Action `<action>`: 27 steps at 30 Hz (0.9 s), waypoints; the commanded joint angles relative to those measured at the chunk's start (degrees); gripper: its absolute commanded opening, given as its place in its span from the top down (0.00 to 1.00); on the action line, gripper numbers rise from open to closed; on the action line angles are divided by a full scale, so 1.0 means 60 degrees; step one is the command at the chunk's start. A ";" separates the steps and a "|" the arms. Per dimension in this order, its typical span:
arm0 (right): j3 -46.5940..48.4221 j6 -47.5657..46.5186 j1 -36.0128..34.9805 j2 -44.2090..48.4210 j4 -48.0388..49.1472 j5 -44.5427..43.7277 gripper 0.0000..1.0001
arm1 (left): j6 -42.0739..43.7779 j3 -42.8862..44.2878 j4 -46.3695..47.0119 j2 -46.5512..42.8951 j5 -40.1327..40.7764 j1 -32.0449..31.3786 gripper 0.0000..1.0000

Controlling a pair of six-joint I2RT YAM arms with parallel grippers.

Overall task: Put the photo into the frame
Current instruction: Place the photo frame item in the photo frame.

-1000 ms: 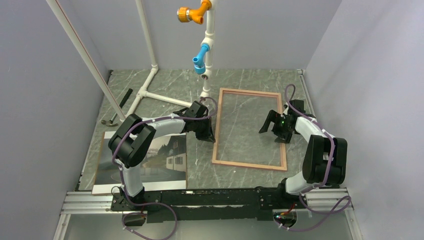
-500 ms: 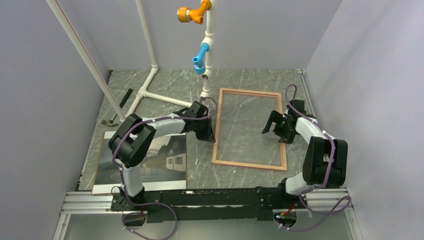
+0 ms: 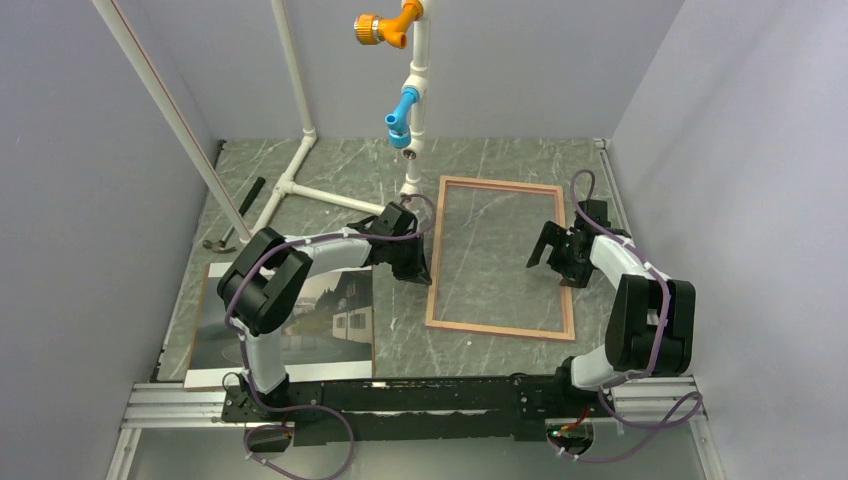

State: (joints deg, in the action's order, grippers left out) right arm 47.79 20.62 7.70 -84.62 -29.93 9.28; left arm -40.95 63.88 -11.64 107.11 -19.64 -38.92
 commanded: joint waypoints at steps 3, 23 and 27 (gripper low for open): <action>0.0163 0.0106 0.0024 0.0262 -0.0116 -0.0867 0.00 | 0.0449 -0.0297 -0.0417 0.0613 0.0827 -0.0166 1.00; 0.0336 0.0115 -0.0255 0.0769 -0.0348 -0.1503 0.00 | 0.0463 -0.0319 -0.0375 0.0573 0.0812 -0.0175 1.00; 0.0354 0.0179 -0.0301 0.0796 -0.0380 -0.1522 0.00 | 0.0471 -0.0335 -0.0381 0.0550 0.0812 -0.0173 1.00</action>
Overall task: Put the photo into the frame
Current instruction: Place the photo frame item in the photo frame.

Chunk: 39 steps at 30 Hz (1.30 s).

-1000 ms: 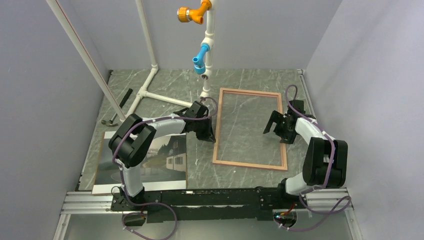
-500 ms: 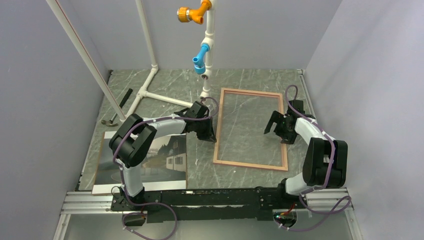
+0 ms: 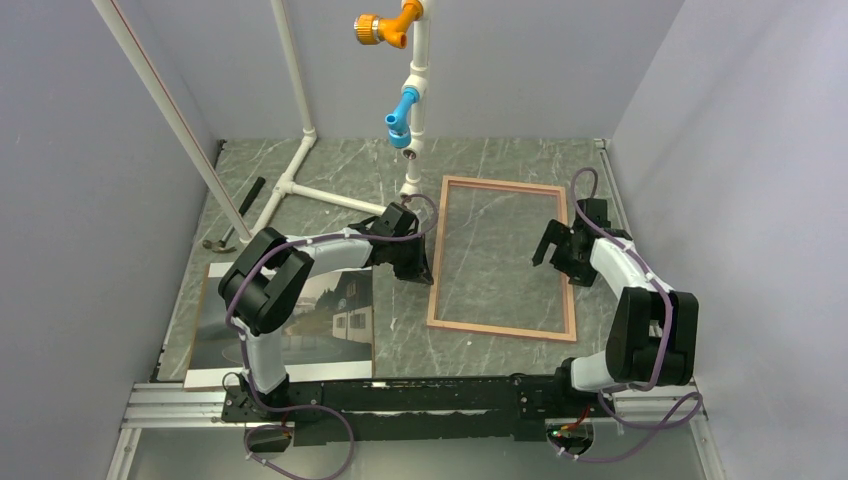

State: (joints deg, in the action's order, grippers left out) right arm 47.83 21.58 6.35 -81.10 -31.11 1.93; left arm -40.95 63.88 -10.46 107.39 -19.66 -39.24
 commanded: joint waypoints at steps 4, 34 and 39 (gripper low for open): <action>0.0361 -0.0023 -0.0084 0.0256 -0.0112 -0.0304 0.00 | 0.0467 -0.0361 -0.0544 0.0511 0.0816 -0.0123 1.00; 0.3521 -0.0100 -0.0062 -0.3367 0.0396 -0.0870 0.00 | 0.0525 -0.0266 -0.0568 0.0594 0.0728 -0.0114 1.00; 0.3920 -0.0160 -0.0060 -0.3734 0.0402 -0.0646 0.00 | 0.0517 -0.0254 -0.0559 0.0612 0.0714 -0.0115 1.00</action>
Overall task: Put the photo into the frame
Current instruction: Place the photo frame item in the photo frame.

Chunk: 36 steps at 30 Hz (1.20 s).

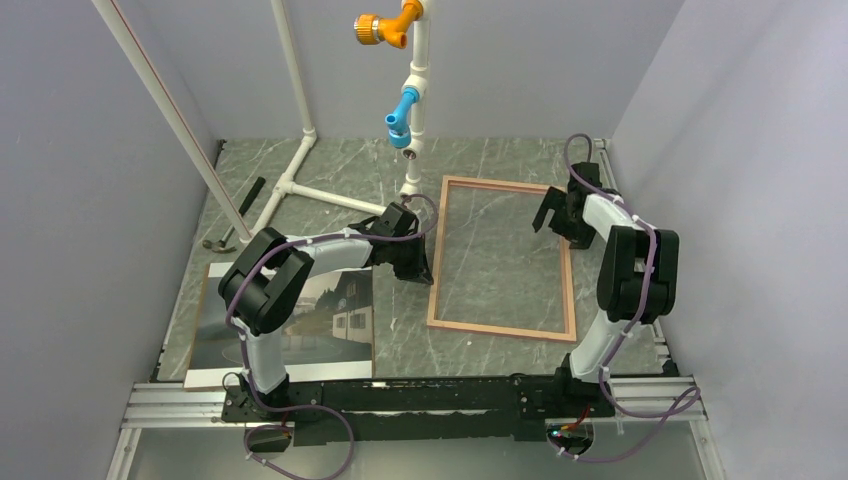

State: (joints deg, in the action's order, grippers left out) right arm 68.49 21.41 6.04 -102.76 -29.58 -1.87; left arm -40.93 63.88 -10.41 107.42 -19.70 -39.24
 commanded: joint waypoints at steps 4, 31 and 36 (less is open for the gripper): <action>0.0766 -0.0155 -0.0008 -0.0354 0.0162 0.0099 0.00 | 0.0522 -0.0236 -0.0584 0.0625 0.0700 -0.0124 1.00; 0.0038 0.0007 -0.0040 -0.1316 0.0969 0.3785 0.02 | 0.0559 -0.0198 -0.0602 0.0628 0.0707 -0.0119 1.00; -0.0207 0.0050 -0.0040 -0.1572 0.1213 0.4518 0.04 | 0.0580 -0.0197 -0.0580 0.0613 0.0680 -0.0113 1.00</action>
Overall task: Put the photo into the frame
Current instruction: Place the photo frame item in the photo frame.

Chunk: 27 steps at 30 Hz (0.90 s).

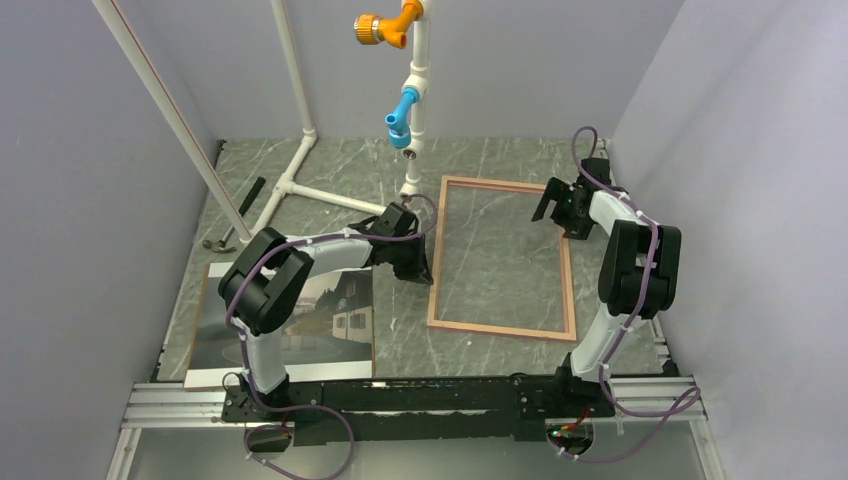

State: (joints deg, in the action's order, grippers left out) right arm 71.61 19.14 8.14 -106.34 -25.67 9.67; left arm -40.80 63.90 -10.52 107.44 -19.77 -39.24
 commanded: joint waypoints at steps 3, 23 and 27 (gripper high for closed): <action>-0.0830 0.0415 -0.0388 -0.1153 0.0604 0.2728 0.06 | 0.0572 -0.0228 -0.0528 0.0593 0.0684 -0.0122 1.00; -0.0773 0.0424 -0.1203 -0.1626 -0.0236 0.1781 0.22 | 0.0603 -0.0205 -0.0509 0.0587 0.0658 -0.0117 1.00; -0.0703 0.0647 -0.1220 -0.1757 -0.0321 0.2542 0.27 | 0.0617 -0.0291 -0.0433 0.0452 0.0655 -0.0113 1.00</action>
State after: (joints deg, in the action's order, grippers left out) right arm 71.48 17.39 5.76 -108.07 -22.55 6.44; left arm -39.81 64.01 -11.31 107.39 -20.27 -39.07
